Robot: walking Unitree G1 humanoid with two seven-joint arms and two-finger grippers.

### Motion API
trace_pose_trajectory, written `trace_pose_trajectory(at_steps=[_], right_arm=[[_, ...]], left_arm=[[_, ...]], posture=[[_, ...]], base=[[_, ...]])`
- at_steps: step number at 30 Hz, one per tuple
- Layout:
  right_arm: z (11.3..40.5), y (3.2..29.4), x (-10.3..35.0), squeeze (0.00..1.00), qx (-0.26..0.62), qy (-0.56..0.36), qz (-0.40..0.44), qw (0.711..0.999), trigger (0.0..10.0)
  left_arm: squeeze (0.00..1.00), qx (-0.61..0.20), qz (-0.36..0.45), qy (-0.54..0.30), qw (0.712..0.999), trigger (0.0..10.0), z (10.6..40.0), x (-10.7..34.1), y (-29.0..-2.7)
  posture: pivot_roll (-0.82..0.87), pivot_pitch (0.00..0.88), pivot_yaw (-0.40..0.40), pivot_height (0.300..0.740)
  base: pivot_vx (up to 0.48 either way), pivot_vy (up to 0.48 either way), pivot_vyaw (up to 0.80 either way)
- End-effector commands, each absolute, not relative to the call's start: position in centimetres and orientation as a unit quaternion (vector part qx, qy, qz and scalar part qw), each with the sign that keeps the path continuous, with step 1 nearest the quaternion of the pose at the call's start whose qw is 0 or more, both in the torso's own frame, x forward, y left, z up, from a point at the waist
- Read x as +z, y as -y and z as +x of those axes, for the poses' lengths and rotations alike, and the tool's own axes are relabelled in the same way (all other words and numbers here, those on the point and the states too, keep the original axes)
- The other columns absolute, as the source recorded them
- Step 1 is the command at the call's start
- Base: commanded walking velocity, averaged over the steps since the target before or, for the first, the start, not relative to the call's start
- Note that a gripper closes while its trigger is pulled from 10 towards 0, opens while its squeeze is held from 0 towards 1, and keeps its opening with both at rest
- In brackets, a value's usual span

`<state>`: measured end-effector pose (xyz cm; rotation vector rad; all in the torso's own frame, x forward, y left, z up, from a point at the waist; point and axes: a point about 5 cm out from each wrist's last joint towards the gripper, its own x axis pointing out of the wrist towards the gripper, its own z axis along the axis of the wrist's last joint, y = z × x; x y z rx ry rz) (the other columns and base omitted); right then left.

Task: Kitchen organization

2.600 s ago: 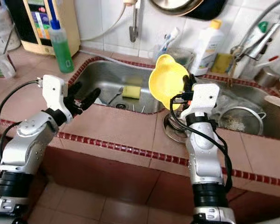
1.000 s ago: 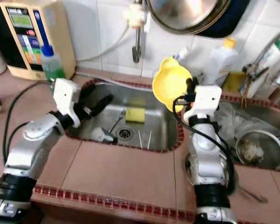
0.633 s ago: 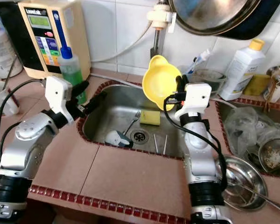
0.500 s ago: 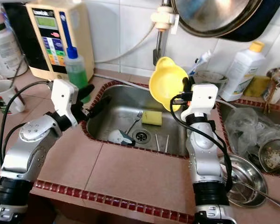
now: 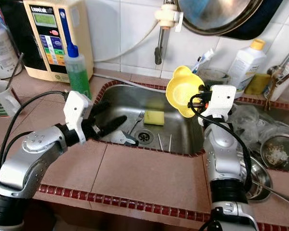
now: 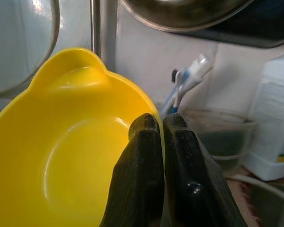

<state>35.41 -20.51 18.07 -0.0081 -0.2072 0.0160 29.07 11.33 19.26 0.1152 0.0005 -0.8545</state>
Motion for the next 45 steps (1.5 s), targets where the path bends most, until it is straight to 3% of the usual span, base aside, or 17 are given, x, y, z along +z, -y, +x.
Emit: trace_pose_trajectory(at_steps=[1,21,37,45], right_arm=[[35.8,20.9,18.3,0.00,0.020,0.093,-0.005,0.995,10.0],[37.6,20.5,18.0,0.00,0.122,0.031,0.006,0.992,10.0],[37.2,18.0,15.1,0.00,0.199,-0.058,0.144,0.968,10.0],[36.8,18.1,14.1,0.00,0.194,-0.080,0.151,0.966,10.0]], left_arm=[[0.00,-0.438,0.057,-0.004,0.897,10.0,28.2,19.4,-10.7],[0.00,-0.427,0.039,-0.045,0.902,10.0,25.7,18.8,-9.8],[0.00,-0.379,0.069,-0.051,0.921,10.0,26.6,19.4,-9.9],[0.00,-0.383,0.068,-0.050,0.920,10.0,26.6,19.4,-9.8]], posture=[[-0.07,0.130,-0.044,0.740],[-0.04,0.206,-0.093,0.740],[-0.05,0.186,-0.084,0.740],[-0.05,0.190,-0.080,0.740]], base=[[0.000,0.000,0.00],[0.000,0.000,0.00],[0.000,0.000,0.00],[0.000,0.000,0.00]])
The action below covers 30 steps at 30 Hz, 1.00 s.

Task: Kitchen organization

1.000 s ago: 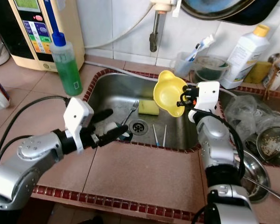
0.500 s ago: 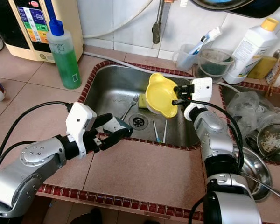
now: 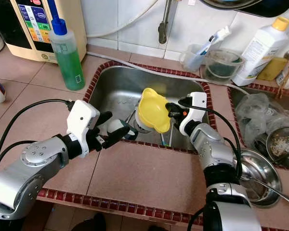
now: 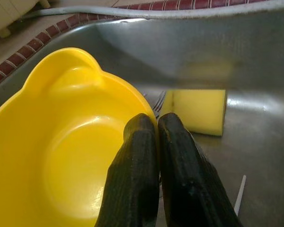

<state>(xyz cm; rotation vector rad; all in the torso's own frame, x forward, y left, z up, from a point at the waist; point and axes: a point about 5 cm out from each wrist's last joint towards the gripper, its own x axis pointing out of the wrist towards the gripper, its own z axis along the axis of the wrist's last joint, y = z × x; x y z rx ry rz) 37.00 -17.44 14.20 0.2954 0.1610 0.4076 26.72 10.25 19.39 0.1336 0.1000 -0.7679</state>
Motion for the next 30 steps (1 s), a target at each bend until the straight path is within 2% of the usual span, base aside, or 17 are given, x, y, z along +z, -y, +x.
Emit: trace_pose_trajectory(at_steps=[1,5,6,30], right_arm=[[36.6,18.3,13.6,0.00,0.188,-0.089,0.153,0.966,10.0],[36.6,18.4,13.5,0.00,0.184,-0.092,0.159,0.966,10.0],[36.7,18.4,13.7,1.00,0.183,-0.089,0.160,0.966,10.0],[37.2,17.8,16.2,1.00,0.192,-0.022,0.169,0.966,10.0]], left_arm=[[0.00,-0.383,0.067,-0.051,0.920,10.0,26.6,19.4,-9.7],[0.00,-0.382,0.068,-0.051,0.920,10.0,26.7,19.4,-9.7],[0.00,-0.382,0.069,-0.050,0.920,10.0,26.7,19.5,-9.7],[0.00,-0.366,0.087,-0.027,0.926,10.0,27.7,20.3,-10.8]], posture=[[-0.06,0.191,-0.078,0.740],[-0.05,0.191,-0.076,0.740],[-0.05,0.190,-0.075,0.740],[-0.03,0.157,-0.079,0.740]], base=[[0.000,0.000,0.00],[0.000,0.000,0.00],[0.000,0.000,0.00],[0.000,0.000,0.00]])
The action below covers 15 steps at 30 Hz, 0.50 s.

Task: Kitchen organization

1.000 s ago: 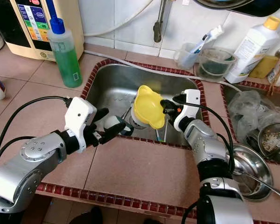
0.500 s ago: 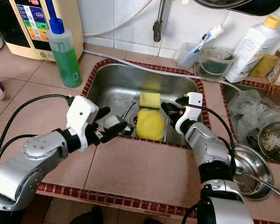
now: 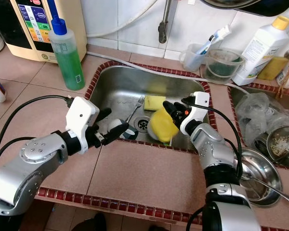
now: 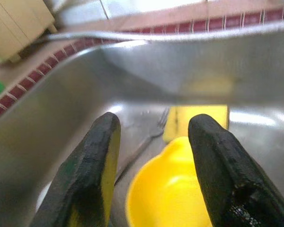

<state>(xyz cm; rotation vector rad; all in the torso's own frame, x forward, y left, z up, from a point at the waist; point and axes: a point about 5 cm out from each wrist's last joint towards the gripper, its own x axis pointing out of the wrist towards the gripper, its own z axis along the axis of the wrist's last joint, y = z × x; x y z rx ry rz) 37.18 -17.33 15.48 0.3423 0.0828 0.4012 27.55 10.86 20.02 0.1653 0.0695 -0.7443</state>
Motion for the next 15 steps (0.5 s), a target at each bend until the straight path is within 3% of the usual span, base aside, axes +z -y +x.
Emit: trace_pose_trajectory(at_steps=[1,15], right_arm=[[37.1,17.7,16.3,1.00,0.191,-0.016,0.164,0.968,10.0],[34.0,15.5,17.3,1.00,0.190,0.055,0.109,0.974,10.0]], left_arm=[[0.00,-0.367,0.086,-0.026,0.926,10.0,27.7,20.3,-10.9],[0.00,-0.331,0.097,0.019,0.938,10.0,29.6,20.1,-12.5]], posture=[[-0.03,0.156,-0.079,0.740],[-0.06,0.097,-0.065,0.740]], base=[[0.000,0.000,0.00],[0.000,0.000,0.00]])
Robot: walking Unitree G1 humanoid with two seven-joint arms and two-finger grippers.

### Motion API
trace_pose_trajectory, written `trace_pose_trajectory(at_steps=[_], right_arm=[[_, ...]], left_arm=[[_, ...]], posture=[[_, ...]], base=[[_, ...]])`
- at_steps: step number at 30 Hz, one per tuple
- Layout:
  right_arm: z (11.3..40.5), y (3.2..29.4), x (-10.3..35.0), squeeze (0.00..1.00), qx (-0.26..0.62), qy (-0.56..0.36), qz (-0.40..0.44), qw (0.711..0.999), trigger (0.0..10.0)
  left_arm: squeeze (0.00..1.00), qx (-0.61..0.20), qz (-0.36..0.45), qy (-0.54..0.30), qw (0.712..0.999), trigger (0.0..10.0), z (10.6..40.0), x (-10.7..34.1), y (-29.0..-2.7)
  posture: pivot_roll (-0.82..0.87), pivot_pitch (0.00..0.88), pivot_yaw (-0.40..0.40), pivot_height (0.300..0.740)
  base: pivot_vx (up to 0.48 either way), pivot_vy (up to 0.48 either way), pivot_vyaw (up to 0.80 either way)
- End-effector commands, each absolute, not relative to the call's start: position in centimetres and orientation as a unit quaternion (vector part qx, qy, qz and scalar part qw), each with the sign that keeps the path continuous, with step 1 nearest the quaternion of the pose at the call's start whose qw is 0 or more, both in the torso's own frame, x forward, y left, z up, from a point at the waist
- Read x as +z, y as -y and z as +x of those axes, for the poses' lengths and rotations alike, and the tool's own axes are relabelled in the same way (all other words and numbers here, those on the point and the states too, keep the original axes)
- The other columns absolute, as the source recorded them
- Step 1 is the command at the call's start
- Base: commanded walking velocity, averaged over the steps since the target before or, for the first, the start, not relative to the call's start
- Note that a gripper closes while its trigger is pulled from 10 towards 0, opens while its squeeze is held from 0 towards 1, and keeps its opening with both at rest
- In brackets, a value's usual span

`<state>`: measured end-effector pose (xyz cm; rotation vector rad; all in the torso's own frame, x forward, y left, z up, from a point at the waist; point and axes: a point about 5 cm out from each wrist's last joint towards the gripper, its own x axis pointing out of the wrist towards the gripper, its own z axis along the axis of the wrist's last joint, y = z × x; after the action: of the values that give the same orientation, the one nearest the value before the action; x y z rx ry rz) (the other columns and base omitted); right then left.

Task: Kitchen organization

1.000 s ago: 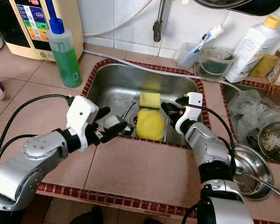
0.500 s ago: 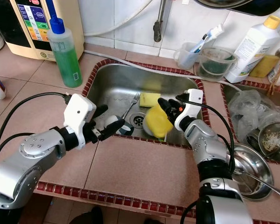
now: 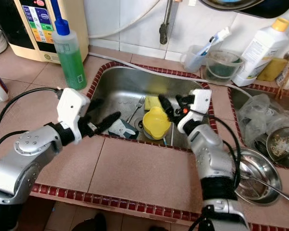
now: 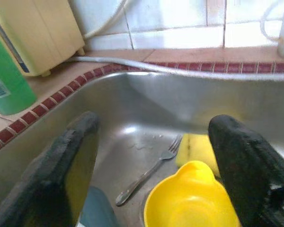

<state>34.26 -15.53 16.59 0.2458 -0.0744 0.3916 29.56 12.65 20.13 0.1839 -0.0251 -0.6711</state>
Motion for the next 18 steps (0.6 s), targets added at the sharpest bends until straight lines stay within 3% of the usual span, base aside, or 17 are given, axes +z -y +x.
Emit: trace_pose_trajectory(at_steps=[1,4,5,6,18], right_arm=[[33.5,15.3,17.6,1.00,0.181,0.069,0.102,0.976,10.0],[32.7,15.1,18.1,0.98,0.162,0.094,0.082,0.979,10.0],[32.5,15.1,18.1,0.27,0.154,0.096,0.081,0.980,10.0],[32.2,14.9,18.1,0.00,0.146,0.098,0.081,0.981,10.0],[28.8,14.1,16.3,0.00,0.053,0.087,0.076,0.992,10.0]], left_arm=[[0.00,-0.333,0.095,0.022,0.938,10.0,29.8,20.1,-12.5],[0.00,-0.340,0.094,0.036,0.935,10.0,29.9,20.2,-12.5],[0.00,-0.341,0.094,0.039,0.934,10.0,29.9,20.2,-12.5],[0.00,-0.345,0.091,0.042,0.933,10.0,30.0,20.2,-12.5],[0.00,-0.389,0.076,0.046,0.917,10.0,30.5,20.0,-12.1]], posture=[[-0.06,0.094,-0.063,0.740],[-0.07,0.082,-0.056,0.740],[-0.07,0.079,-0.054,0.740],[-0.08,0.075,-0.052,0.740],[-0.11,0.050,-0.018,0.740]], base=[[0.000,0.000,0.00],[0.000,0.000,0.00],[0.000,0.000,0.00],[0.000,0.000,0.00],[0.000,0.000,0.00]])
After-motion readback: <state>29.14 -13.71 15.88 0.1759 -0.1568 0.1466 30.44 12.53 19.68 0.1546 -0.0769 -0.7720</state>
